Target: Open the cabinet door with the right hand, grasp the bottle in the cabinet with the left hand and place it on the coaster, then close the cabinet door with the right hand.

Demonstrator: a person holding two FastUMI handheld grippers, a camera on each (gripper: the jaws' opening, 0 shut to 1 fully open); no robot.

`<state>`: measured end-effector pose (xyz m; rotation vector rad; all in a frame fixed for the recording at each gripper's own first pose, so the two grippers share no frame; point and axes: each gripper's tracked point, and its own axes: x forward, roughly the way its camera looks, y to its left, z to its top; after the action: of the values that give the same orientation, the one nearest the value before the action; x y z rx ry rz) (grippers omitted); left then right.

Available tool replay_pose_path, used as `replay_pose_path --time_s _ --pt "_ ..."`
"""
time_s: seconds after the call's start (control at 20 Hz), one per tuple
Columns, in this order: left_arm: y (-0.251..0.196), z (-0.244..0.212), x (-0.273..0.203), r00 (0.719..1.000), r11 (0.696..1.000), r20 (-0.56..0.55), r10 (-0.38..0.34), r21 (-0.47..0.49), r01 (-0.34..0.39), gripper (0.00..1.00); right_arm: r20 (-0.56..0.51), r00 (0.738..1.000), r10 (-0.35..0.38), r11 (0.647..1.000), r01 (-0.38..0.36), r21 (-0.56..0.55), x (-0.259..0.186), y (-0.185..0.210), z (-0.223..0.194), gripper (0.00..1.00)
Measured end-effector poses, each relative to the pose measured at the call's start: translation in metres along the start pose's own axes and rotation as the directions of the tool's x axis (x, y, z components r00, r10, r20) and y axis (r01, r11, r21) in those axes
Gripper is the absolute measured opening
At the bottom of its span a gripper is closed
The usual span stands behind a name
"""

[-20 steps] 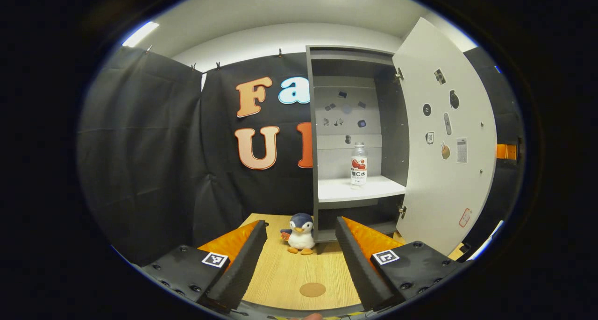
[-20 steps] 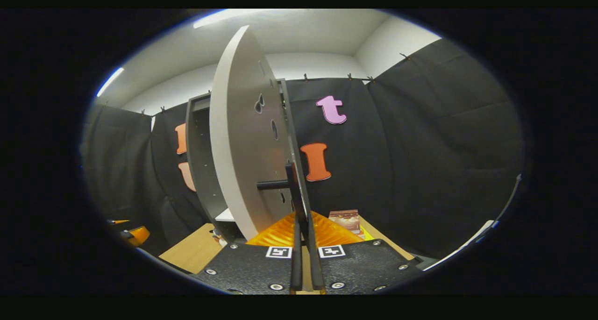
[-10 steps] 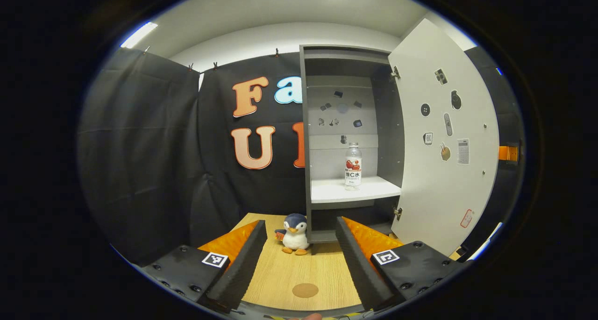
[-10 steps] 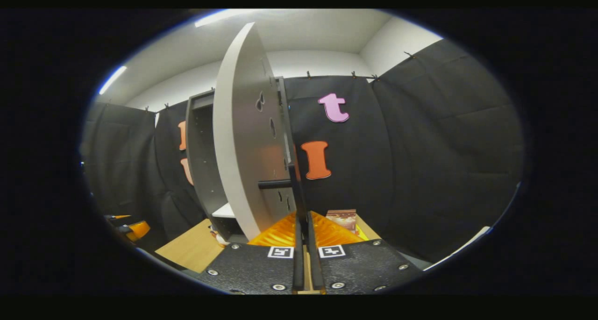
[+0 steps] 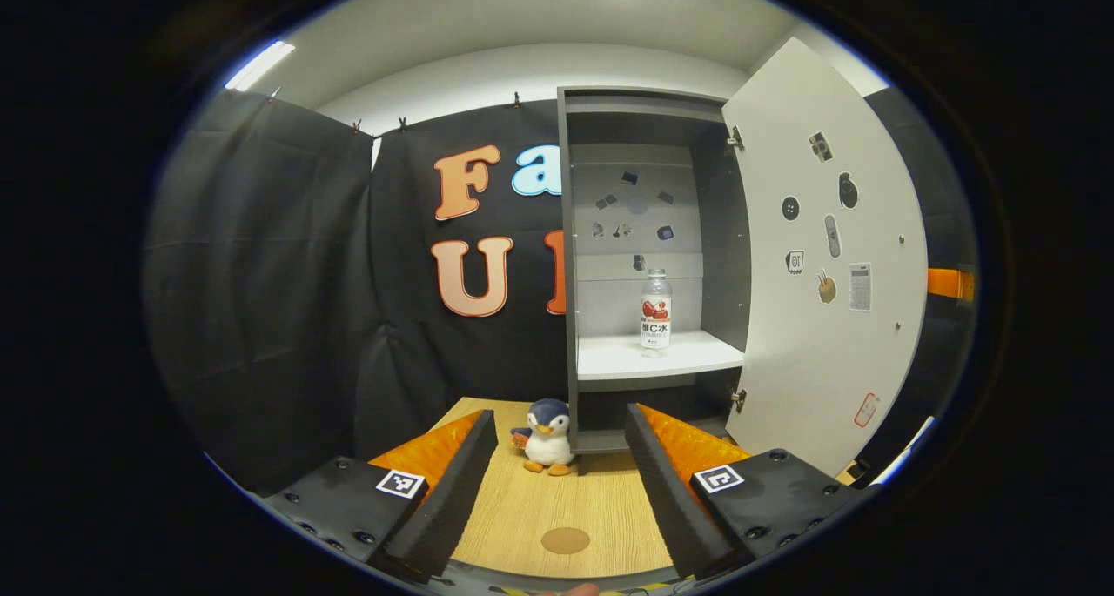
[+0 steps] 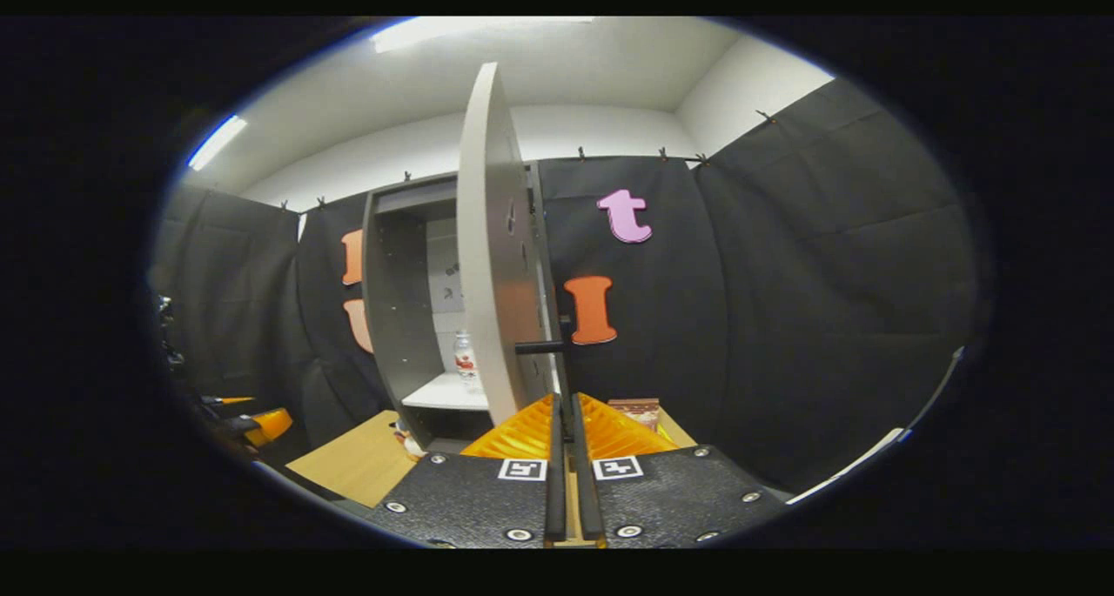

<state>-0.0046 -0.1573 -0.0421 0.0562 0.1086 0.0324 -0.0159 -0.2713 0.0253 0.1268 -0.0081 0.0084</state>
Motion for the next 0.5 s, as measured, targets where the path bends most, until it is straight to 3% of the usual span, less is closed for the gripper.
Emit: replay_pose_path --time_s 0.05,0.1,0.25,0.3,0.5 --pt "-0.001 -0.001 0.003 1.000 1.000 -0.003 -0.002 -0.001 0.002 0.97 0.013 1.000 0.018 1.000 -0.018 -0.005 -0.008 0.007 0.005 0.12" --pt "-0.003 -0.002 0.007 1.000 1.000 -0.005 -0.008 -0.004 0.008 0.98 0.027 0.999 0.031 0.999 -0.031 -0.013 -0.015 0.015 0.011 0.05" --pt "-0.011 -0.006 0.021 0.999 0.999 -0.020 -0.028 -0.027 0.028 0.97 0.037 0.995 0.089 0.996 -0.088 -0.029 -0.035 0.044 0.015 0.05" --pt "-0.014 -0.006 0.027 0.999 0.999 -0.024 -0.034 -0.035 0.034 0.97 0.037 0.994 0.107 0.994 -0.106 -0.033 -0.038 0.054 0.014 0.00" --pt "-0.034 -0.002 0.066 0.996 0.995 -0.020 -0.084 -0.048 0.083 0.97 0.013 0.984 0.175 0.983 -0.174 -0.053 -0.035 0.096 0.002 0.05"
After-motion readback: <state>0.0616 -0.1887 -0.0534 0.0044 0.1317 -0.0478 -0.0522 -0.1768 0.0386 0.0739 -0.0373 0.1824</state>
